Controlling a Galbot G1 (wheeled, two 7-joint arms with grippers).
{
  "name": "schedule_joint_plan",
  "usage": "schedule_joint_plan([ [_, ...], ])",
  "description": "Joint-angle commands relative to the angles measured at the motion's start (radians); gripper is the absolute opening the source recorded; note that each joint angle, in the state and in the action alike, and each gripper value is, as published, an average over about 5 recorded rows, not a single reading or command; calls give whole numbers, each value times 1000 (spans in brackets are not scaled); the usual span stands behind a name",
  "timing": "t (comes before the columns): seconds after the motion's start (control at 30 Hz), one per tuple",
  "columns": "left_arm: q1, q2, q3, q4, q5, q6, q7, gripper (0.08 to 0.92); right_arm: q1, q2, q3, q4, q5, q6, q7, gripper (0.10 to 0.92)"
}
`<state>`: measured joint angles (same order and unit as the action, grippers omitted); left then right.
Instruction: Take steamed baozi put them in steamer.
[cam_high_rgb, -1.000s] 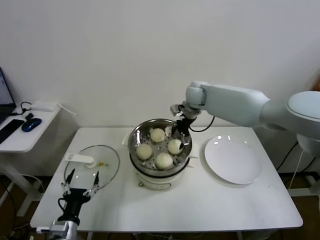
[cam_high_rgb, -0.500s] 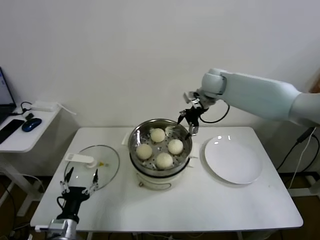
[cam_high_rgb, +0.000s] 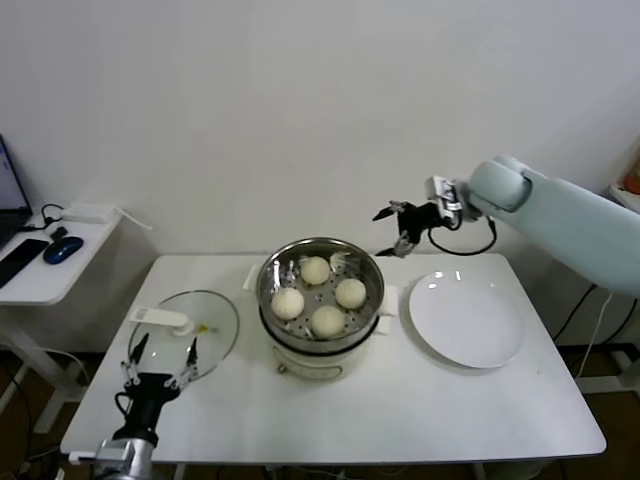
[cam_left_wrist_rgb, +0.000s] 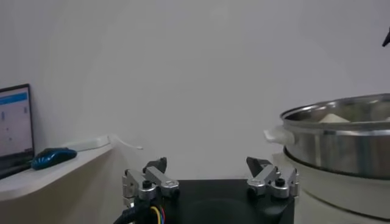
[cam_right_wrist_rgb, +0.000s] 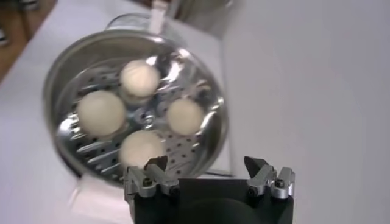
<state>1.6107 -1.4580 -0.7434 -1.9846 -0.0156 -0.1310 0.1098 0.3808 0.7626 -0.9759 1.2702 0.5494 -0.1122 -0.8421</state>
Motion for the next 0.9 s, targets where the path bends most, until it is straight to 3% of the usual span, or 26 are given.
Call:
schedule_joint_plan([
  [0.03, 7, -9, 9, -2, -29, -66, 21, 823, -621, -201, 691, 221, -71, 69, 422, 823],
  [0.27, 13, -17, 15, -4, -14, -86, 0, 823, -1061, -105, 1076, 325, -159, 170, 635, 823],
  [0.53, 20, -31, 4, -6, -2, -74, -12, 823, -1465, 158, 1438, 434, -226, 214, 675, 823],
  [0.9, 8, -33, -16, 12, -1, -40, 0, 823, -1677, 433, 1598, 517, -221, 286, 655, 823],
])
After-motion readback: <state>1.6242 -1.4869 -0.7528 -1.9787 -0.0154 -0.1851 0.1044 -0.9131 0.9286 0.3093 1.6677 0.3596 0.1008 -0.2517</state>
